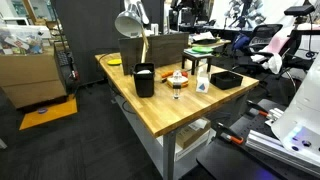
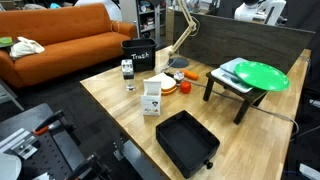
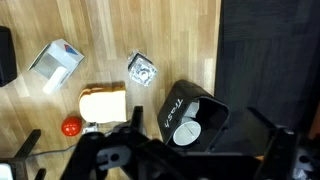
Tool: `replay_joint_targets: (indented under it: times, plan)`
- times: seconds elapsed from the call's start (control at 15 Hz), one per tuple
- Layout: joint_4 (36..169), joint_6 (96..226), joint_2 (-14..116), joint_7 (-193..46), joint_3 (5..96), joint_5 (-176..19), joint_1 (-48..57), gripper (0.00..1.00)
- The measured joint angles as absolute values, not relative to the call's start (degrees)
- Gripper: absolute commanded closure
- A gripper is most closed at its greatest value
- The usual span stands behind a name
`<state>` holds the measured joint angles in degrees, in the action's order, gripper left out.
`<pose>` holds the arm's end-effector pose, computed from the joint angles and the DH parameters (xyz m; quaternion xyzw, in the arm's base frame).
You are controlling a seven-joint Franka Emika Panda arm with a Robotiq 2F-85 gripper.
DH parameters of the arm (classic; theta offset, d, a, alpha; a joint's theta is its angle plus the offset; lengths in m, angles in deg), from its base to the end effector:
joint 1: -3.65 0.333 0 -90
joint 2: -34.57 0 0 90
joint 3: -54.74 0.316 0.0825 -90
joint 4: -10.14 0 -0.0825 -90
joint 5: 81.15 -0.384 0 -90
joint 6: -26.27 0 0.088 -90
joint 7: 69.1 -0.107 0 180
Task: Place the red ball inside the black pot
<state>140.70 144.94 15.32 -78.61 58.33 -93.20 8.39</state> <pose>0.4563 0.0796 0.5015 -0.9928 0.0557 -0.0502 0.0937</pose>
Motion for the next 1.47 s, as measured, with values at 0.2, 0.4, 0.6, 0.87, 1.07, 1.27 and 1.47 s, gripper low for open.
replay_joint_targets:
  times: [0.2,0.4,0.6,0.87,1.07,1.27,1.47]
  plan:
    - [140.69,144.94,15.28,-78.61,58.33,-93.20,8.39,0.00]
    - [140.69,144.94,15.28,-78.61,58.33,-93.20,8.39,0.00]
    - [140.69,144.94,15.28,-78.61,58.33,-93.20,8.39,0.00]
    - [140.69,144.94,15.28,-78.61,58.33,-93.20,8.39,0.00]
    - [140.69,144.94,15.28,-78.61,58.33,-93.20,8.39,0.00]
    - [140.69,144.94,15.31,-78.66,58.33,-93.16,8.38,0.00]
    - [140.69,145.26,15.99,-81.07,58.34,-90.60,7.85,0.00]
